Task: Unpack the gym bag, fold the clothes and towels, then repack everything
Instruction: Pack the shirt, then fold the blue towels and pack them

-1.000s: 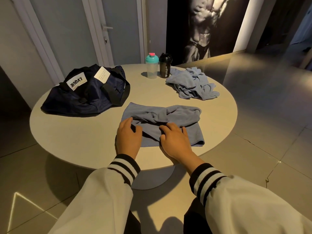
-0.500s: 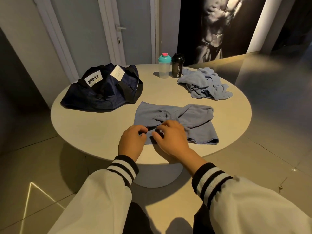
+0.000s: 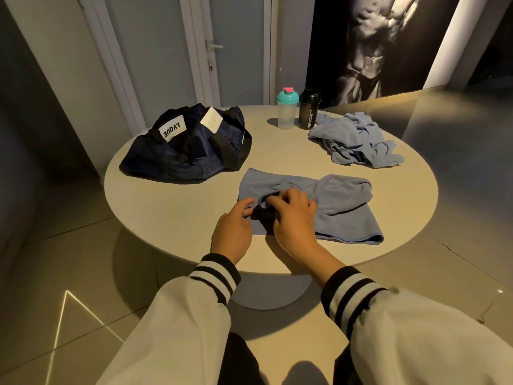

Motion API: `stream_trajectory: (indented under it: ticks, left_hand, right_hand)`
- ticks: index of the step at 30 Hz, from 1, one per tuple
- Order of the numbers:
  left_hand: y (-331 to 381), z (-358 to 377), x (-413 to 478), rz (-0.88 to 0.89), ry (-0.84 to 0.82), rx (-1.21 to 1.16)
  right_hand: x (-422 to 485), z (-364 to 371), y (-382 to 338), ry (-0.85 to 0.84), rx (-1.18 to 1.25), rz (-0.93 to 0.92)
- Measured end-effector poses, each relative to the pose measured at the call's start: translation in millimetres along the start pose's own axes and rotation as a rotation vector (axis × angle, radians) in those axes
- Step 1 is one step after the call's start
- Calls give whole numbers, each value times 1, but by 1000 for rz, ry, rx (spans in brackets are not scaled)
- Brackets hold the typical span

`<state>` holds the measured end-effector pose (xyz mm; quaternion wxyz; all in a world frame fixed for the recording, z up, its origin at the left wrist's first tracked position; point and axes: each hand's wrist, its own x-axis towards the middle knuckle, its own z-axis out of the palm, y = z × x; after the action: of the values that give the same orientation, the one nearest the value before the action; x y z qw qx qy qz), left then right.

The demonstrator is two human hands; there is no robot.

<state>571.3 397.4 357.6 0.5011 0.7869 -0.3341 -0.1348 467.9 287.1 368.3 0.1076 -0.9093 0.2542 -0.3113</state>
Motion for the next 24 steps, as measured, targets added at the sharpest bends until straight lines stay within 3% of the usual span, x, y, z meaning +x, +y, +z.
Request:
stream_trajectory:
  ticks: [3,7,14,17,20,24]
  left_hand:
    - [5,-3,-2,-18,56,-69]
    - [2,1,-3,27,29,39]
    - [-1,3,-9,214,35,185]
    - [-1,2,-10,173,22,182]
    - [-3,0,-8,109,98,193]
    - [-1,-4,-8,43,189,95]
  right_hand:
    - [-5,7,2,-209,20,-170]
    - [-6,7,3,-303,70,-96]
    - [-7,6,7,-274,265,51]
    - [-7,5,5,-293,278,34]
    - [-11,1,5,-208,285,95]
    - [-17,-1,5,-143,106,116]
